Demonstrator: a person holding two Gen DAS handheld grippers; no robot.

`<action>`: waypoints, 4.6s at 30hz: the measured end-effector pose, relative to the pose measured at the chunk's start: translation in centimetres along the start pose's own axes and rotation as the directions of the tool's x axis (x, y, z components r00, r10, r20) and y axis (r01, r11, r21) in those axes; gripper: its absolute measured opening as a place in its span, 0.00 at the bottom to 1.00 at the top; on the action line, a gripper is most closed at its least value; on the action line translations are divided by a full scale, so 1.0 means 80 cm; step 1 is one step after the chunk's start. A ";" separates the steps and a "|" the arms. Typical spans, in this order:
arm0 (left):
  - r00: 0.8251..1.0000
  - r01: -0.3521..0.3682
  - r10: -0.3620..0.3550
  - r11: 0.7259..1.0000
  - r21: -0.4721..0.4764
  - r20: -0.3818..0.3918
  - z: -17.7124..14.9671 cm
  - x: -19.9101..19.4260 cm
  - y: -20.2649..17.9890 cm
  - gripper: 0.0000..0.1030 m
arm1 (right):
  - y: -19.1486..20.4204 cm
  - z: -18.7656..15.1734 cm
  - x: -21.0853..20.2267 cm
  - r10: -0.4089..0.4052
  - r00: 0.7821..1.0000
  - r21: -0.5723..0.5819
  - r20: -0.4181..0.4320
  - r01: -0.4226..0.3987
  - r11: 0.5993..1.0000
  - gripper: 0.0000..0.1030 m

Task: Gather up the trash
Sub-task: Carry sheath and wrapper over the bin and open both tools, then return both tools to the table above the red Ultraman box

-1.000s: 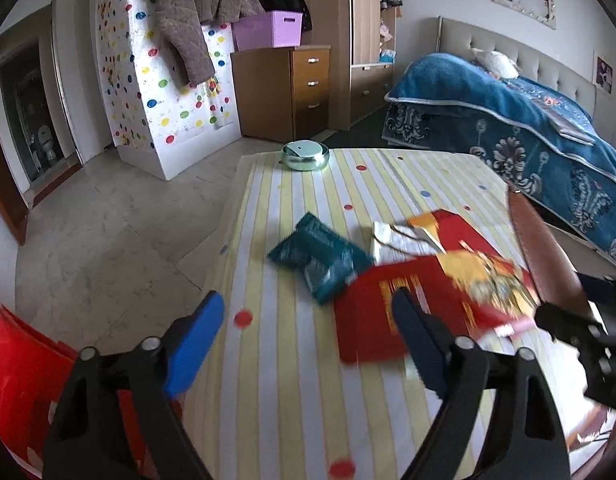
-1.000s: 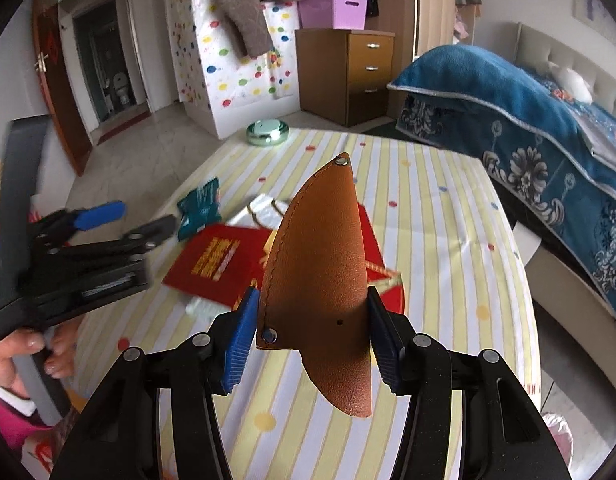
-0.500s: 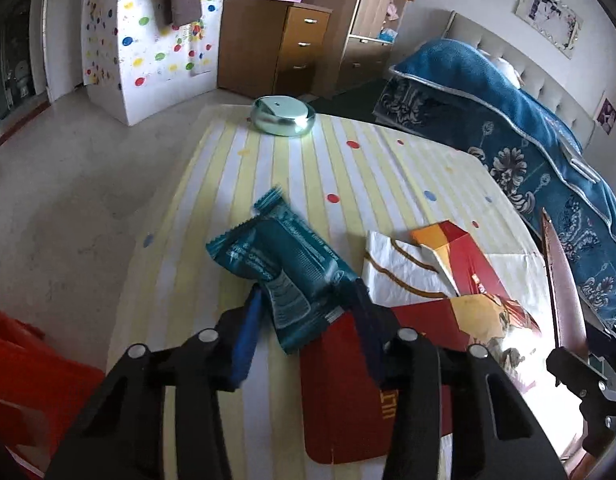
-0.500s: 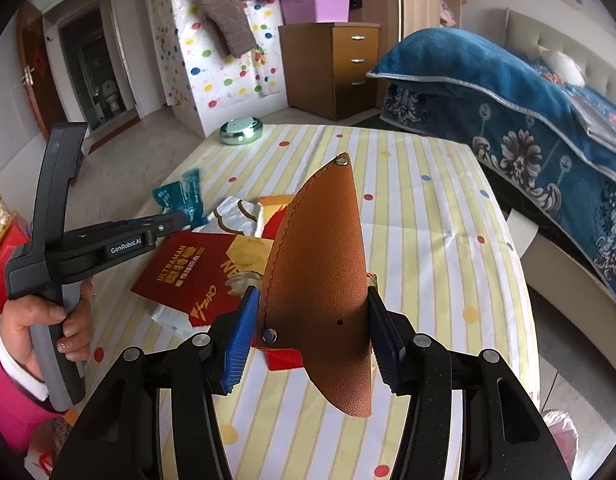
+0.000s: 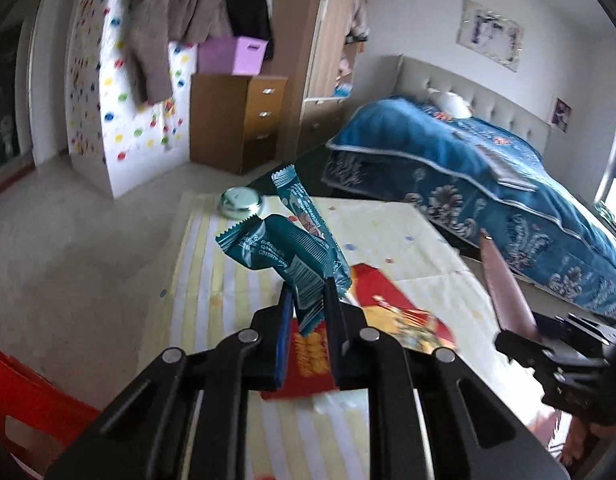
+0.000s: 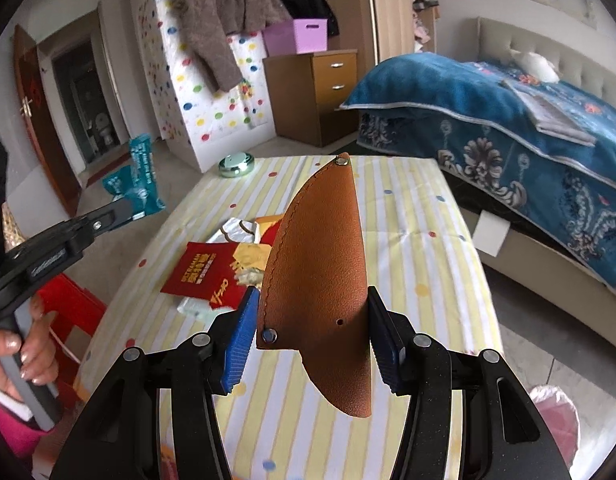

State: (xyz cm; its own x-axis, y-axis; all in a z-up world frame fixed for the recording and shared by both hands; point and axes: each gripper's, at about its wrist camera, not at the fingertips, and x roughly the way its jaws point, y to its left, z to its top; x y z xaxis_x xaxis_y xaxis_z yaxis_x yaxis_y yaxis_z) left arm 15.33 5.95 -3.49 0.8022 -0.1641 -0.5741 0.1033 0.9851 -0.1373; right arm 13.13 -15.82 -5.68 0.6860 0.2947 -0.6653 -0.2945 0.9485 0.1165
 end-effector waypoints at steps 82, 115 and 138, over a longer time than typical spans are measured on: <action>0.979 0.198 -0.171 0.931 0.307 -0.111 -0.117 -0.030 -0.222 0.60 | -0.140 -0.129 -0.124 -0.168 0.985 0.231 -0.044 0.173 0.957 0.59; 0.973 -0.114 0.131 0.988 0.100 -0.190 -0.082 0.070 0.021 0.61 | -0.011 0.046 0.176 -0.015 0.981 -0.032 -0.195 0.008 0.999 0.24; 0.961 -0.220 0.230 0.972 0.081 -0.151 -0.076 0.004 0.023 0.66 | 0.066 -0.075 0.063 0.177 0.950 -0.069 -0.258 -0.201 0.977 0.25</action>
State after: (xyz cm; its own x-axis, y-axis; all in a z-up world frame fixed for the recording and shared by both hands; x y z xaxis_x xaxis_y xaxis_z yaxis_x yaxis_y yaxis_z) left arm 12.21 7.40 -8.85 0.7065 0.0615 -0.7051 -0.0289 0.9979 0.0582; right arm 11.07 -9.99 -12.85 0.4278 0.4182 -0.8013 -0.4713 0.8597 0.1970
